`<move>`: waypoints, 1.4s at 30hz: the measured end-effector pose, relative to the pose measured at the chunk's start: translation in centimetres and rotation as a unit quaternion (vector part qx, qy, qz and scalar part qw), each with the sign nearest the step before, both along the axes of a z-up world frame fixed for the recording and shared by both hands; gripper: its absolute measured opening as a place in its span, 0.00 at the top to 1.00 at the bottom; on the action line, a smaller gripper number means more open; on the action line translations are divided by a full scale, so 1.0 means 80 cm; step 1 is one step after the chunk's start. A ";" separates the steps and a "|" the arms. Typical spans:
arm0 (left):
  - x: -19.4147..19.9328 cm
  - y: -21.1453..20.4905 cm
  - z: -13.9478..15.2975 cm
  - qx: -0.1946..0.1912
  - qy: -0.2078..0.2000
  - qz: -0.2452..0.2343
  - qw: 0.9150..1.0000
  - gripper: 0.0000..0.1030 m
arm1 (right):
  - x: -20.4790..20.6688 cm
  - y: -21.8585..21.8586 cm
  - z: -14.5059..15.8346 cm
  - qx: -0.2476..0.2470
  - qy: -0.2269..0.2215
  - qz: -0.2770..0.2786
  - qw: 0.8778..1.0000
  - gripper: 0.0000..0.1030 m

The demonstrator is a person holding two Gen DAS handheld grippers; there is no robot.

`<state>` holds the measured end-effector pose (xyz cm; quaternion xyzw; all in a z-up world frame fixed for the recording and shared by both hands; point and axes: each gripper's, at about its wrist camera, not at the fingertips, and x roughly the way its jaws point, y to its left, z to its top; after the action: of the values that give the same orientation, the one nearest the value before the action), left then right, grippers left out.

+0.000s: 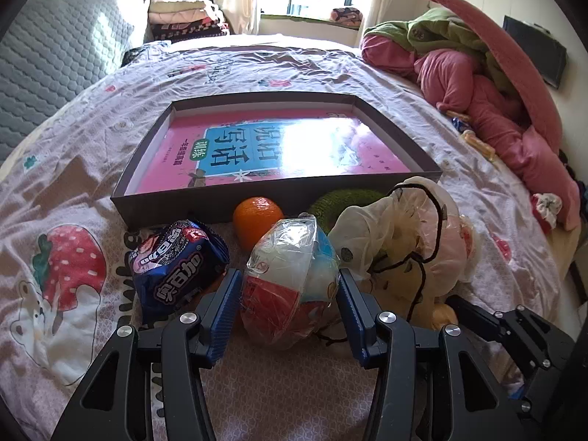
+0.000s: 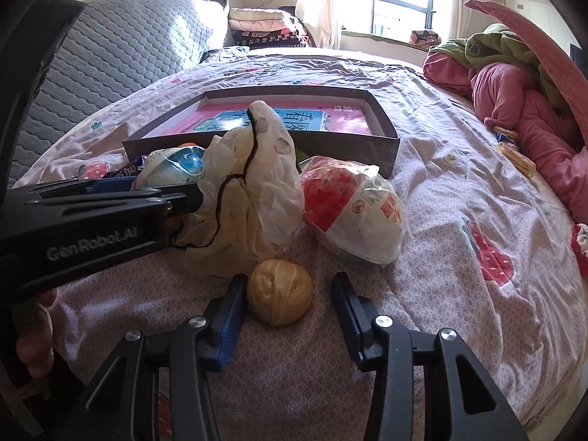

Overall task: Organize objects
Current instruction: 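Close left gripper on the clear bag with red item while right grips the walnut, then carry the clear bag with left while right carries the walnut over the tray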

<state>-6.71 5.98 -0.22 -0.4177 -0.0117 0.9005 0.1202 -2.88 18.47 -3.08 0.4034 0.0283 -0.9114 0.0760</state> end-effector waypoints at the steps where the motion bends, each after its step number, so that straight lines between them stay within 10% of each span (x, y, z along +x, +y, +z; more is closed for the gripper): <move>1: 0.001 -0.003 0.001 0.010 -0.001 0.000 1.000 0.48 | -0.001 0.001 0.000 -0.002 -0.001 0.000 1.000 0.54; 42: 0.044 -0.049 0.056 0.033 0.094 0.011 0.995 0.49 | 0.021 -0.010 0.076 -0.002 0.099 0.006 0.995 0.68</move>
<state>-3.21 2.05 4.26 -0.3267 -0.0343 0.9363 0.1242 -1.19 17.65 3.03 0.3105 0.0364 -0.9466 0.0787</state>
